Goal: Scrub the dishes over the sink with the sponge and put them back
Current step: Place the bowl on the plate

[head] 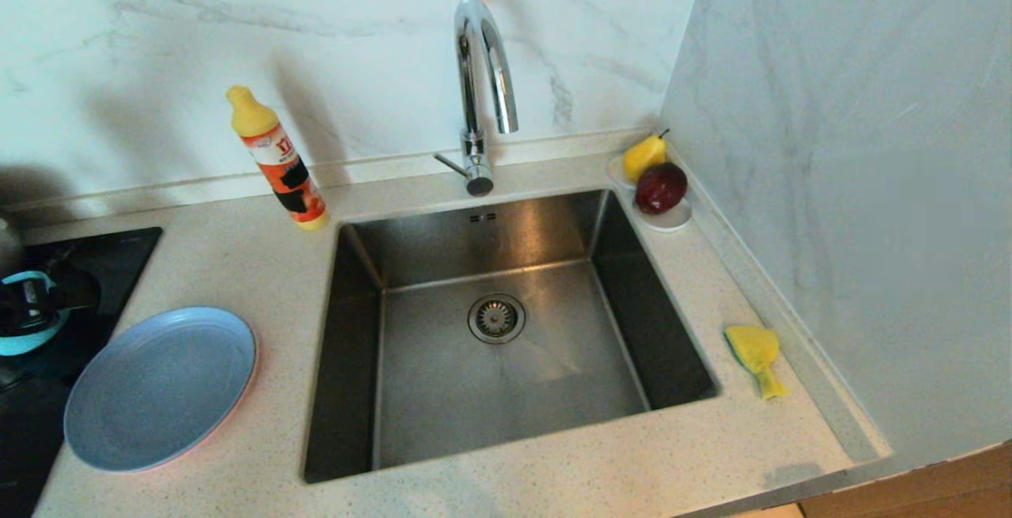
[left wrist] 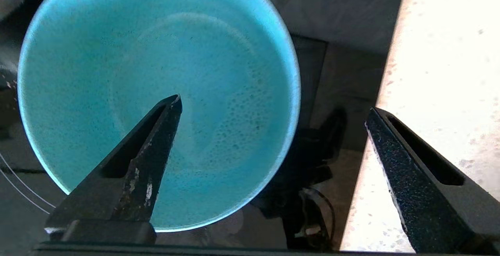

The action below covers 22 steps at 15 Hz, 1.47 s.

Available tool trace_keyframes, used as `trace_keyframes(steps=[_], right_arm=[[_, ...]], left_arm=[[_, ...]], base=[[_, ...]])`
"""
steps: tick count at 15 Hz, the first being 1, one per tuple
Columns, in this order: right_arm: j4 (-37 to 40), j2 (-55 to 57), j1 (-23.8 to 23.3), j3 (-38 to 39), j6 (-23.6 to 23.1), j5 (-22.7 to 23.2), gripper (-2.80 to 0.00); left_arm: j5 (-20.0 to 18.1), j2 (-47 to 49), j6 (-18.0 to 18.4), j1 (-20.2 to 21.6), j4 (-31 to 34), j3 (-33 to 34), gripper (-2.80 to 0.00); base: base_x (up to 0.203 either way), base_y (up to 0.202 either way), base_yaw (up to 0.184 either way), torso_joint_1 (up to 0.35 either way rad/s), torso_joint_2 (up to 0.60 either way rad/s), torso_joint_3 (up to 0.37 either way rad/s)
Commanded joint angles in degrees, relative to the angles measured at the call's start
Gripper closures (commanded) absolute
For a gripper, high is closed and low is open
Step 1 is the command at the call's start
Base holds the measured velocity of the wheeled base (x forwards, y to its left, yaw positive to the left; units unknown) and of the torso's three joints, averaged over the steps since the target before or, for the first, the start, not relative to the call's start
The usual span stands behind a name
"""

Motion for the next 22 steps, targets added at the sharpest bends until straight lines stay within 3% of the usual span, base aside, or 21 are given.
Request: trace_keyframes(steps=[1, 2, 3, 4, 17, 22], right_arm=[[0.0, 0.0, 0.0, 0.0, -0.1, 0.0, 0.00], [0.0, 0.1, 0.0, 0.0, -0.1, 0.0, 0.00], [0.0, 0.1, 0.0, 0.0, -0.1, 0.0, 0.00], [0.0, 0.1, 0.0, 0.0, -0.1, 0.0, 0.00], [0.0, 0.1, 0.0, 0.0, -0.1, 0.0, 0.00], [0.0, 0.1, 0.0, 0.0, -0.1, 0.0, 0.00]], left_arm=[[-0.2, 0.3, 0.1, -0.1, 0.2, 0.1, -2.80], [-0.1, 0.3, 0.1, 0.0, 0.4, 0.3, -2.80], [0.0, 0.3, 0.0, 0.0, 0.4, 0.4, -0.78], [0.0, 0.3, 0.0, 0.0, 0.4, 0.4, 0.00], [-0.1, -4.2, -0.4, 0.0, 1.3, 0.3, 0.00], [-4.1, -15.5, -0.4, -1.2, 11.5, 0.1, 0.00]], base=[[0.000, 0.000, 0.000, 0.000, 0.00, 0.000], [0.000, 0.000, 0.000, 0.000, 0.00, 0.000], [0.000, 0.000, 0.000, 0.000, 0.00, 0.000], [0.000, 0.000, 0.000, 0.000, 0.00, 0.000], [0.000, 0.000, 0.000, 0.000, 0.00, 0.000], [0.000, 0.000, 0.000, 0.000, 0.00, 0.000]])
